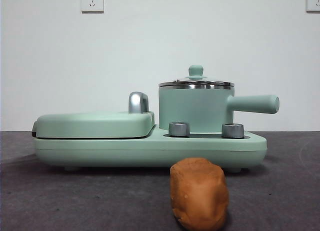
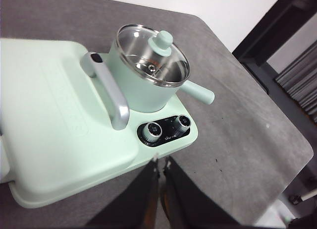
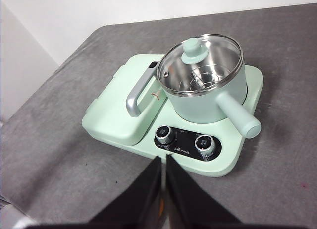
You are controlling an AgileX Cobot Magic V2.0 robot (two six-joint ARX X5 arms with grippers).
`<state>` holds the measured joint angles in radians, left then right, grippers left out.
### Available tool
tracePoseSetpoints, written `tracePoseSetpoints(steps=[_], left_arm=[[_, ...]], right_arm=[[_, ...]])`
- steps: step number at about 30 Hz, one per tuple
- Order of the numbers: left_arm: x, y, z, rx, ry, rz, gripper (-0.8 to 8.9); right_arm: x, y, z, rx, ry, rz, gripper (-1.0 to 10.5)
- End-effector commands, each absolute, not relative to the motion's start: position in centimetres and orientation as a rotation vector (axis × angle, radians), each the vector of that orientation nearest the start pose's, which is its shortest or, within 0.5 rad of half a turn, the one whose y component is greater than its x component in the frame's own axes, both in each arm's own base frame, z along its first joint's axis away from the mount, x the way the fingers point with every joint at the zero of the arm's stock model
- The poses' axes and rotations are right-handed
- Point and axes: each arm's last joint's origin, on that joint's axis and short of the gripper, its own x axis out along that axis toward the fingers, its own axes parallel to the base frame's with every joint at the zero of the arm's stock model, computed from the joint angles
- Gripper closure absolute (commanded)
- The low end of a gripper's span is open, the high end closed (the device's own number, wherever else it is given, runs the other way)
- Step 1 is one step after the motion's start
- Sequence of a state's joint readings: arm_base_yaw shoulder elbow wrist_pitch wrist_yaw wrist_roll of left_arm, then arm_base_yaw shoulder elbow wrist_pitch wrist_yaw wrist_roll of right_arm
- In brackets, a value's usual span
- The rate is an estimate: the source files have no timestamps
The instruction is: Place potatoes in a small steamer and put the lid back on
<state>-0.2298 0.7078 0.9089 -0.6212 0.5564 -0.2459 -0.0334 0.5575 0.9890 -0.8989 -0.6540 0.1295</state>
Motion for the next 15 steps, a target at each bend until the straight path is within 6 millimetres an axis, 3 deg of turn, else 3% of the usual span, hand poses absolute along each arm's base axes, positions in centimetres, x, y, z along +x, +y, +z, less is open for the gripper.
tracePoseSetpoints(steps=[1, 3, 7, 10, 15], left_arm=[[12.8, -4.7, 35.3, -0.261, 0.487, -0.748, 6.81], [13.0, -4.8, 35.2, -0.262, 0.496, -0.751, 5.87], [13.3, -5.0, 35.0, -0.264, 0.515, -0.754, 4.17], [13.6, -5.2, 34.8, -0.263, 0.526, -0.762, 3.72], [14.4, -5.9, 34.6, -0.258, 0.540, -0.787, 3.72]], right_arm=[[7.3, 1.5, 36.4, 0.260, 0.464, 0.588, 9.3], [7.3, 1.5, 36.4, 0.263, 0.470, 0.588, 9.2], [7.3, 1.5, 36.2, 0.269, 0.488, 0.585, 6.6], [7.2, 1.5, 36.2, 0.271, 0.491, 0.585, 4.9], [7.2, 1.5, 36.2, 0.274, 0.492, 0.584, 4.3]])
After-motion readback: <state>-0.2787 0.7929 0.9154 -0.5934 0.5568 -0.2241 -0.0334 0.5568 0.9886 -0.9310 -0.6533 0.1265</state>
